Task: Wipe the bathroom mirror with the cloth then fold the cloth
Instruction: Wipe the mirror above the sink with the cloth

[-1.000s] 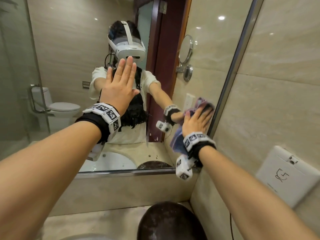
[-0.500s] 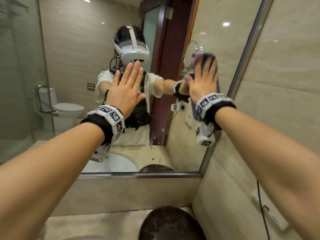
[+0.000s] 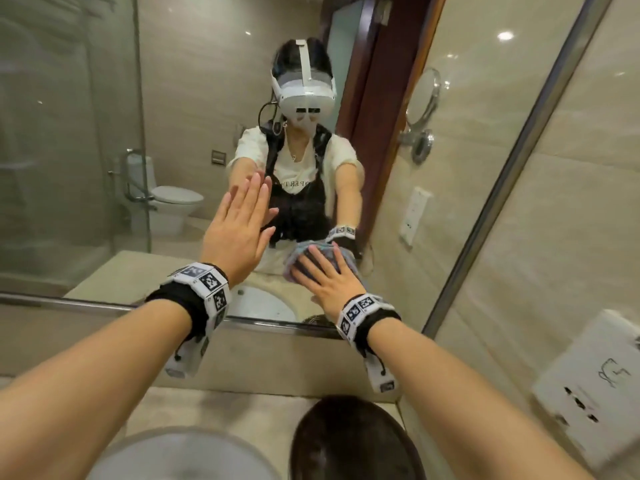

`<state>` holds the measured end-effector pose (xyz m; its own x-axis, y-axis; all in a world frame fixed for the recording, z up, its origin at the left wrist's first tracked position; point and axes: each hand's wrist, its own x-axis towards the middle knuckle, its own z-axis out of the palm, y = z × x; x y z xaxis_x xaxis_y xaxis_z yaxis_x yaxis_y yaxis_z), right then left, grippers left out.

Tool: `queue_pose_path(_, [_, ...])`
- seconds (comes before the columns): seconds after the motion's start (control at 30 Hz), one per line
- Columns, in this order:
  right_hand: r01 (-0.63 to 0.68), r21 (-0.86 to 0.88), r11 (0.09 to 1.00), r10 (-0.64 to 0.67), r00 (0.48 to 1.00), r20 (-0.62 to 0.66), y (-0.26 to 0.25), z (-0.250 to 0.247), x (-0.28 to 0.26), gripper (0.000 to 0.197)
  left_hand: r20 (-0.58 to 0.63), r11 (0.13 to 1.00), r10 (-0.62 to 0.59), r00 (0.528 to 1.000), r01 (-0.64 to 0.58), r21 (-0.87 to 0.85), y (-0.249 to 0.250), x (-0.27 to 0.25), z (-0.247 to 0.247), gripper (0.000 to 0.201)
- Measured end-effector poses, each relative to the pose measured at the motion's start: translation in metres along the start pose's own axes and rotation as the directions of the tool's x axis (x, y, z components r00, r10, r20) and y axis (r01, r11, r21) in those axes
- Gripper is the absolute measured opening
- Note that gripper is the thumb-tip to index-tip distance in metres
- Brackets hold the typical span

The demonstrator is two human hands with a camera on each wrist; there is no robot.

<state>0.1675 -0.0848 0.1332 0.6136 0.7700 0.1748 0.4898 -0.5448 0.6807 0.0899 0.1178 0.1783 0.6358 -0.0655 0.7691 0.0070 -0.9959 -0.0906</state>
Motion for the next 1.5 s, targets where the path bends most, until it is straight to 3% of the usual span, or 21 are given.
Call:
queue_pose_path(0.1, [0.150,-0.061,0.987,-0.147,0.988,0.054,0.012,0.005,-0.007,0.067,0.025,1.000,0.008,1.000,-0.009,0.021,-0.006,-0.006,-0.002,0.064])
queue_pose_path(0.17, [0.172,-0.109,0.979,-0.167,0.984,0.056,0.038,-0.004,-0.001,0.065,0.038,1.000,0.006,0.999,-0.006,0.019,-0.007,-0.003,-0.006,0.064])
queue_pose_path(0.23, [0.061,-0.095,0.994,-0.068,0.995,-0.077,0.069,-0.021,0.004,0.057,0.041,1.000,0.009,0.999,-0.009,0.013,-0.005,-0.001,-0.010,0.064])
queue_pose_path(0.3, [-0.088,-0.016,0.996,0.083,0.972,-0.219,0.089,-0.029,0.003,0.053,0.056,1.000,0.026,0.998,-0.026,-0.003,0.003,-0.003,-0.010,0.064])
queue_pose_path(0.47, [-0.215,0.152,0.965,0.241,0.953,-0.182,0.077,-0.027,-0.008,0.061,0.084,0.997,0.076,0.994,-0.075,-0.017,0.027,-0.026,0.004,0.064])
queue_pose_path(0.57, [-0.117,0.174,0.978,0.139,0.983,-0.119,0.037,-0.003,-0.015,0.071,0.095,0.997,0.082,0.992,-0.081,-0.006,0.033,-0.042,0.015,0.063])
queue_pose_path(0.67, [0.071,0.083,0.994,-0.066,0.996,-0.060,0.002,0.031,-0.026,0.078,0.118,0.997,0.079,0.990,-0.079,-0.006,0.034,-0.054,0.023,0.063])
queue_pose_path(0.77, [0.313,0.004,0.950,-0.312,0.943,0.117,-0.014,0.057,-0.036,0.078,0.146,0.994,0.105,0.984,-0.108,0.010,0.033,-0.065,0.030,0.063])
queue_pose_path(0.83, [0.372,-0.057,0.926,-0.355,0.913,0.200,-0.009,0.073,-0.049,0.071,0.174,0.991,0.123,0.977,-0.129,0.023,0.036,-0.071,0.034,0.063])
queue_pose_path(0.9, [0.294,-0.038,0.955,-0.276,0.928,0.251,-0.001,0.088,-0.067,0.069,0.185,0.991,0.123,0.975,-0.129,0.021,0.041,-0.073,0.038,0.063])
queue_pose_path(0.97, [0.078,0.062,0.995,-0.088,0.979,0.183,0.007,0.099,-0.090,0.070,0.189,0.992,0.126,0.974,-0.129,0.005,0.050,-0.073,0.041,0.062])
queue_pose_path(1.0, [-0.059,0.107,0.992,0.037,0.981,0.192,0.011,0.107,-0.103,0.071,0.194,0.991,0.134,0.972,-0.136,-0.003,0.055,-0.072,0.044,0.062])
queue_pose_path(1.07, [-0.390,0.244,0.888,0.307,0.898,0.316,0.016,0.116,-0.126,0.076,0.198,0.985,0.171,0.965,-0.170,-0.023,0.067,-0.071,0.052,0.062])
queue_pose_path(1.13, [-0.640,0.390,0.662,0.501,0.765,0.404,0.015,0.117,-0.136,0.082,0.193,0.973,0.232,0.953,-0.227,-0.047,0.082,-0.068,0.061,0.063])
queue_pose_path(1.27, [-0.788,0.523,0.325,0.639,0.591,0.492,-0.012,0.106,-0.117,0.080,0.173,0.964,0.266,0.948,-0.257,-0.074,0.113,-0.061,0.066,0.066])
queue_pose_path(1.3, [-0.792,0.535,0.295,0.640,0.579,0.506,-0.023,0.103,-0.110,0.079,0.169,0.966,0.257,0.951,-0.247,-0.082,0.119,-0.061,0.066,0.066])
queue_pose_path(1.37, [-0.747,0.551,0.371,0.616,0.642,0.457,-0.045,0.098,-0.097,0.074,0.165,0.965,0.258,0.952,-0.245,-0.093,0.125,-0.062,0.068,0.066])
queue_pose_path(1.5, [-0.458,0.589,0.665,0.334,0.889,0.314,-0.092,0.091,-0.076,0.058,0.205,0.968,0.238,0.949,-0.216,-0.126,0.121,-0.071,0.068,0.062])
